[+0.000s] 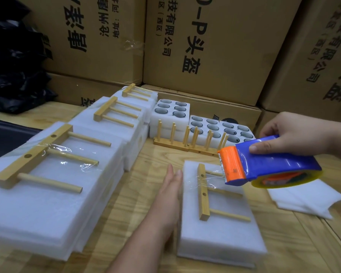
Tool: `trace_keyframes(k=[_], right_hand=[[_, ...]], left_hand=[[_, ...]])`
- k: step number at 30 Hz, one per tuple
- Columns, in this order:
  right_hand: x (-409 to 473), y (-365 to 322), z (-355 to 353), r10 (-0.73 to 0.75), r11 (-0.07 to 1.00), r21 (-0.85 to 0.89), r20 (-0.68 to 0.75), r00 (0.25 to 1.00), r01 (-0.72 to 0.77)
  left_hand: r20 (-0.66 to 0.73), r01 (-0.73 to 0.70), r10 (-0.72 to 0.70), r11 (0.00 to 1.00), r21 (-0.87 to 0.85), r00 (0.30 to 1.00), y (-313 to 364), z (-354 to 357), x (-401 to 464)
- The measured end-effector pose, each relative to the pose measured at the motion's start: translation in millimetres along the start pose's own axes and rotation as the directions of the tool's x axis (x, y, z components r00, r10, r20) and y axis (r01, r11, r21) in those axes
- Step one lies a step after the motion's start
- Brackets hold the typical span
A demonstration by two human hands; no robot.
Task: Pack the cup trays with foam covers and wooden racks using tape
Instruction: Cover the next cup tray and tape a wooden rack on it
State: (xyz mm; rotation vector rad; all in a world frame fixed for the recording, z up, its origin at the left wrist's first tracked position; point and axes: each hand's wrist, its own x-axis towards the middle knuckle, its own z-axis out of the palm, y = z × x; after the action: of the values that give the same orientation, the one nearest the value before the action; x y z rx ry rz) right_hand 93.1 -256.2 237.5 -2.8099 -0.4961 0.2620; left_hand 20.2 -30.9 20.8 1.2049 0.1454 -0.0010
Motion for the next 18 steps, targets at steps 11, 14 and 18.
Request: trace_keyframes(k=[11,14,18], right_hand=[[0,8,6,-0.01,0.997,0.078,0.01,1.0,0.009],[4,13,6,-0.013,0.998,0.065,0.005,1.0,0.012],[5,16,5,-0.016,0.999,0.047,0.012,1.0,0.016]], left_hand=[[0.299,-0.26,0.149,0.888,0.378,0.943,14,1,0],[0.481,-0.41,0.127,0.731,0.546,0.867,34,2,14],[0.536,-0.496,0.1,0.548,0.674,0.838,41,4,30]])
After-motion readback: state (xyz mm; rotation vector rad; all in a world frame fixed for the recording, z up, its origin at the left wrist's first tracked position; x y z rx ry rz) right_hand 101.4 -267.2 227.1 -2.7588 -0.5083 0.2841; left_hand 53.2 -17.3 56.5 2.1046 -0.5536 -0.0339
